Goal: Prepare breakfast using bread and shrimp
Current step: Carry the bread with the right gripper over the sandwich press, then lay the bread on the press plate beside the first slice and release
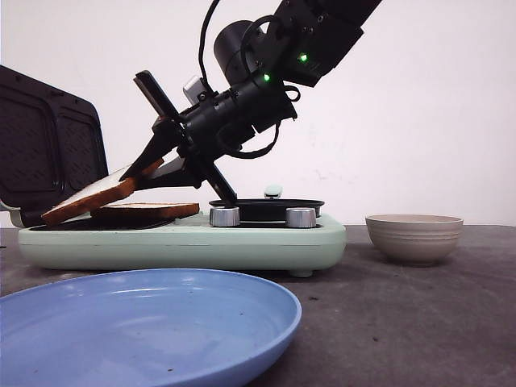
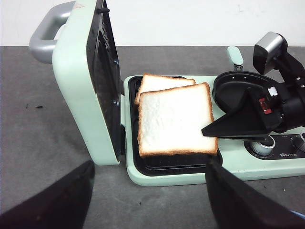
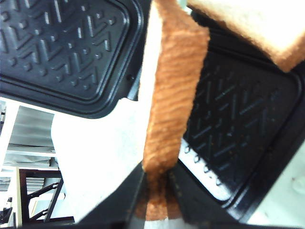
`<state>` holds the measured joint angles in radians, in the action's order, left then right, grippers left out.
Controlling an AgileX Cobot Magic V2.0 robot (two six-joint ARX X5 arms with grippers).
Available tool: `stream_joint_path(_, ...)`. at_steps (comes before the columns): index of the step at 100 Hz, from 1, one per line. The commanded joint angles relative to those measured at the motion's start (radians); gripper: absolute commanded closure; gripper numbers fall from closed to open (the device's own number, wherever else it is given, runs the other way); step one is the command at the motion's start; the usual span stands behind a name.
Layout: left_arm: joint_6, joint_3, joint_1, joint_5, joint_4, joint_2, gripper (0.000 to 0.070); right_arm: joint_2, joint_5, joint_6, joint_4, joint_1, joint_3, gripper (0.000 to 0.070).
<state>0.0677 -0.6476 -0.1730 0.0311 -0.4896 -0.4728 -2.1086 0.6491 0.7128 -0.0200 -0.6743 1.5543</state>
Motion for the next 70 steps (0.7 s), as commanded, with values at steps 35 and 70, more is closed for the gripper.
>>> stream_joint_path(35,0.001,-0.003,0.000,0.003,0.011,-0.003,0.0310,-0.023,-0.039,-0.040,-0.021,-0.012,0.026,0.0598)
stream_joint_path(70,0.000,-0.003,0.000,0.003,0.011,-0.003,0.0311,-0.023,-0.082,-0.078,-0.034,-0.024,0.026,0.0350)
